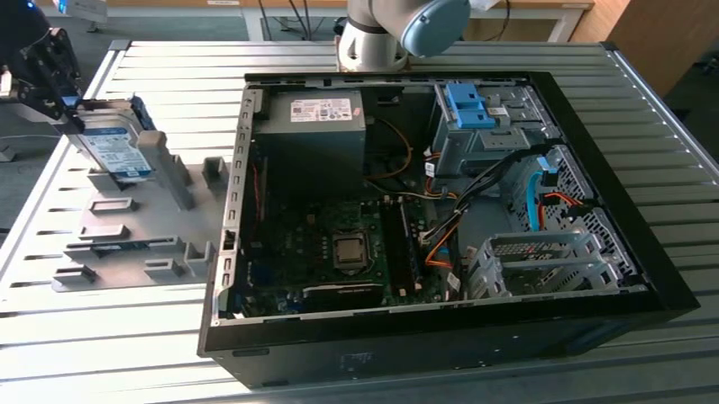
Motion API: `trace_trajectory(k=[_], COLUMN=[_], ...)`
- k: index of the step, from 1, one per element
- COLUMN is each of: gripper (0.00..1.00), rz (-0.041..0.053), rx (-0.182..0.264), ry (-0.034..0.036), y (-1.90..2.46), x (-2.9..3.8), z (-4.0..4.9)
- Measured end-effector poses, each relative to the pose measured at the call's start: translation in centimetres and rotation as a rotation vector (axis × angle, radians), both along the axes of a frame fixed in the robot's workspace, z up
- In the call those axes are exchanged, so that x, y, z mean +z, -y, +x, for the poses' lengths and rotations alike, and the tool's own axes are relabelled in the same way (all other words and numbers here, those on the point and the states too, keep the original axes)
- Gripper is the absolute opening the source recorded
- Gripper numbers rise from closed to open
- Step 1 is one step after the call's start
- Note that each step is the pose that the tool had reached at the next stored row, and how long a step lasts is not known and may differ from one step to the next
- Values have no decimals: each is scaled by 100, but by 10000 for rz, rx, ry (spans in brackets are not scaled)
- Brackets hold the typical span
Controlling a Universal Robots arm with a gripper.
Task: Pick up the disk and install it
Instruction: 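Pick up the disk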
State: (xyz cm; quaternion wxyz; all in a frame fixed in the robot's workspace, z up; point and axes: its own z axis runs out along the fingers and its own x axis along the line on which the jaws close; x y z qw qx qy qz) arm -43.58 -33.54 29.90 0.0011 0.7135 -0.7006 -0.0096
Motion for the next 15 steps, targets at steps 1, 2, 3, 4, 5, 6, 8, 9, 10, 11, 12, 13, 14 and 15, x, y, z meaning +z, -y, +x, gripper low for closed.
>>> trace_trajectory(k=[1, 2, 3, 4, 5, 6, 8, 9, 10, 11, 12, 13, 14, 15], gripper=[37, 37, 37, 37, 37, 37, 37, 37, 37, 37, 37, 37, 37, 37], rz=[0, 1, 1, 0, 1, 0, 0, 0, 0, 1, 1, 1, 1, 1], rx=[0, 0, 0, -1, -1, -1, -4, -4, -4, -4, -4, -3, -4, -4], ry=[1, 1, 2, 1, 1, 1, 1, 1, 0, 1, 1, 1, 2, 1], y=[0, 0, 0, 0, 0, 0, 0, 0, 0, 0, 0, 0, 0, 0], x=[9, 17, 25, 34, 43, 54, 74, 86, 97, 109, 120, 133, 145, 158], z=[0, 0, 0, 0, 0, 0, 0, 0, 0, 0, 0, 0, 0, 0])
